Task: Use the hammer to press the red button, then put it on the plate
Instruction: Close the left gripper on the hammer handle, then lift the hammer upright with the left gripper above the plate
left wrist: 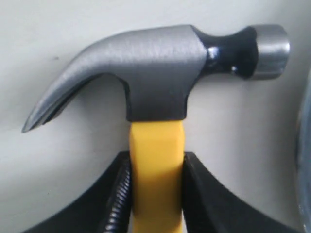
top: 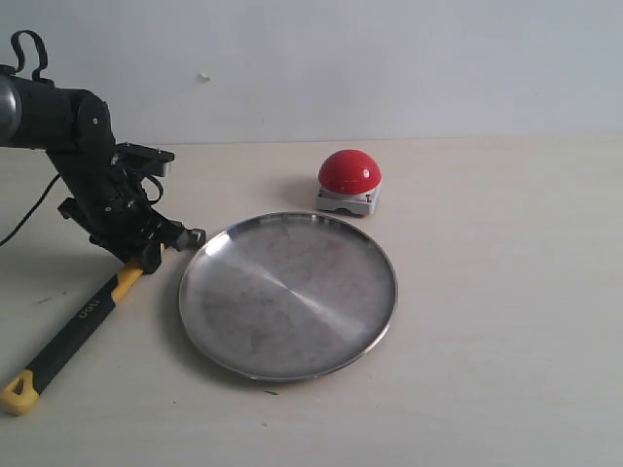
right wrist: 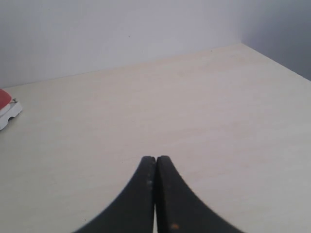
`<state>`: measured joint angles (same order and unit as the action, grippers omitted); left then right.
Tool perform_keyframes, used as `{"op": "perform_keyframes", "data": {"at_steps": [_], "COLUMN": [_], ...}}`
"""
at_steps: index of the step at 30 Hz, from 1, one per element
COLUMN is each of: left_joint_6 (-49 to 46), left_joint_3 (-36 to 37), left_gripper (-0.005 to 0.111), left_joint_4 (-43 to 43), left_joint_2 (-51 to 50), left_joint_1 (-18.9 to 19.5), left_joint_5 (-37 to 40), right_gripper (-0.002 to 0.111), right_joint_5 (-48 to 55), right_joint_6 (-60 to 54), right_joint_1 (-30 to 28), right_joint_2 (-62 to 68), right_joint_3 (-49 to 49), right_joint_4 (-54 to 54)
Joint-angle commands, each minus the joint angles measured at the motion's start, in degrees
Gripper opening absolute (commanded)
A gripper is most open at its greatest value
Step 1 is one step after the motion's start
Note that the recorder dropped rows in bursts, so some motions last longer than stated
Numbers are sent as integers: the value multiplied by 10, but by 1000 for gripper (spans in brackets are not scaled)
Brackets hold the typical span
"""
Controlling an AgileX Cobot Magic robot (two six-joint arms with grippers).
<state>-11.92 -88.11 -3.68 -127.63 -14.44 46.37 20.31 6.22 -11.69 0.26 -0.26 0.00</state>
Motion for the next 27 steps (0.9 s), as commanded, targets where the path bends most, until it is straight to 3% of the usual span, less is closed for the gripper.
{"op": "perform_keyframes", "data": {"at_steps": [1,17,27], "left_joint_6": [2,1,3], "left_joint_3": [2,3,83], "left_gripper": [0,0,0], "left_joint_4": [2,1,-4], "left_joint_2": [-11,54,132], "left_joint_1": [0,0,0], "left_joint_5": [-1,-65,-197], "right_gripper": [0,0,0], "right_joint_5": [-3,-3,-3], "right_joint_6": [0,0,0], "right_joint_1": [-3,-3,-3], "right_joint_2": [-3,-3,-3], "right_joint_3": [3,3,3], "right_joint_4": [0,0,0]}}
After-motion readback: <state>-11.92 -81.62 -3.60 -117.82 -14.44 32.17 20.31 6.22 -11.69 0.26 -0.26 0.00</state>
